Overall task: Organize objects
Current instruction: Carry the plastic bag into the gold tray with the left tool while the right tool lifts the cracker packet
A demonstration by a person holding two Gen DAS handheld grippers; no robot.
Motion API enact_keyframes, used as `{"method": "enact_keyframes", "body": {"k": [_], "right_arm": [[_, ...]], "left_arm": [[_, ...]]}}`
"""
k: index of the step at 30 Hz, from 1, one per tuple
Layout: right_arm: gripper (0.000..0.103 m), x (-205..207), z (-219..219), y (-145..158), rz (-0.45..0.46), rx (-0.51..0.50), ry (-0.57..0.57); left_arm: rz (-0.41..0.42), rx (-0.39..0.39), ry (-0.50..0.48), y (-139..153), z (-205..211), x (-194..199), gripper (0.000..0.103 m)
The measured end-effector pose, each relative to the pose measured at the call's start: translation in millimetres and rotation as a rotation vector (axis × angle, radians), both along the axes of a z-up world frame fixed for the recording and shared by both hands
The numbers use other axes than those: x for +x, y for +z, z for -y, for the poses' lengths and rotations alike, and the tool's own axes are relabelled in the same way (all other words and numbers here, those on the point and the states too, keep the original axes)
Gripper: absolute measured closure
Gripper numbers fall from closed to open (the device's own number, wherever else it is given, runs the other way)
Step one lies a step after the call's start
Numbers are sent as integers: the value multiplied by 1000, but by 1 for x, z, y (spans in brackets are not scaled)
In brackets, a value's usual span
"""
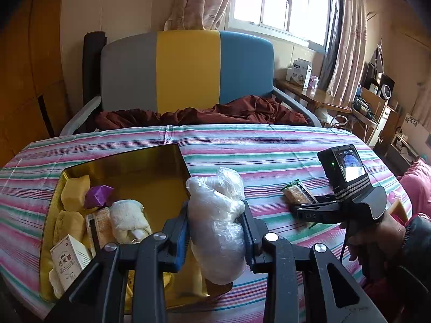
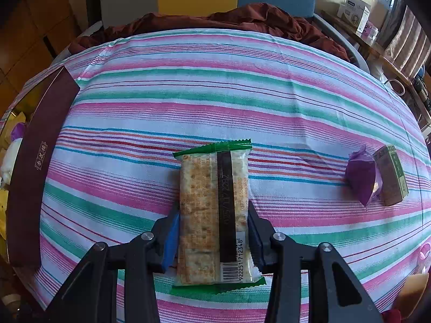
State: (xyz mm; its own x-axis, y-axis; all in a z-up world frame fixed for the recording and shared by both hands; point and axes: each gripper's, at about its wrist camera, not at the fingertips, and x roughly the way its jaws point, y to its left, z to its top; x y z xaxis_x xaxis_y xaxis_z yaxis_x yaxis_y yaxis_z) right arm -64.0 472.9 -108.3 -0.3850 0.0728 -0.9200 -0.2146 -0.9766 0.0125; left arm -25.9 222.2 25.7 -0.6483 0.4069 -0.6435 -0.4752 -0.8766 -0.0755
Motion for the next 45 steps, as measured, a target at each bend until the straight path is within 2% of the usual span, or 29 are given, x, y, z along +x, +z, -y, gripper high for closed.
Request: {"method": "enact_keyframes", "body": {"k": [8, 17, 21, 27, 30, 34, 40, 43, 45], "right_arm": [[58, -3, 0, 0, -9, 8, 5], [58, -4, 0, 0, -14, 23, 10], [58, -6, 4, 0, -11, 45, 16], [58, -8, 7, 0, -5, 65, 24], [58, -7, 7, 0, -4, 64, 25], [58, -6, 9, 1, -1, 74, 31], [58, -6, 9, 1, -3, 77, 40], [58, -5, 10, 1, -4, 84, 45], [58, -5, 11, 1, -4, 91, 50]], "left_arm": [[-19, -15, 43, 2, 26, 5, 69], [30, -6, 103, -15, 57, -9, 69], [93, 42, 144, -23, 85, -27, 69], [184, 117, 264, -29, 137, -66, 69], [197, 121, 298, -30, 150, -84, 69], [226, 131, 299, -32, 154, -106, 69], [239, 105, 277, -39, 142, -128, 69], [287, 89, 239, -46, 130, -141, 69], [277, 57, 199, -48, 115, -152, 69]]}}
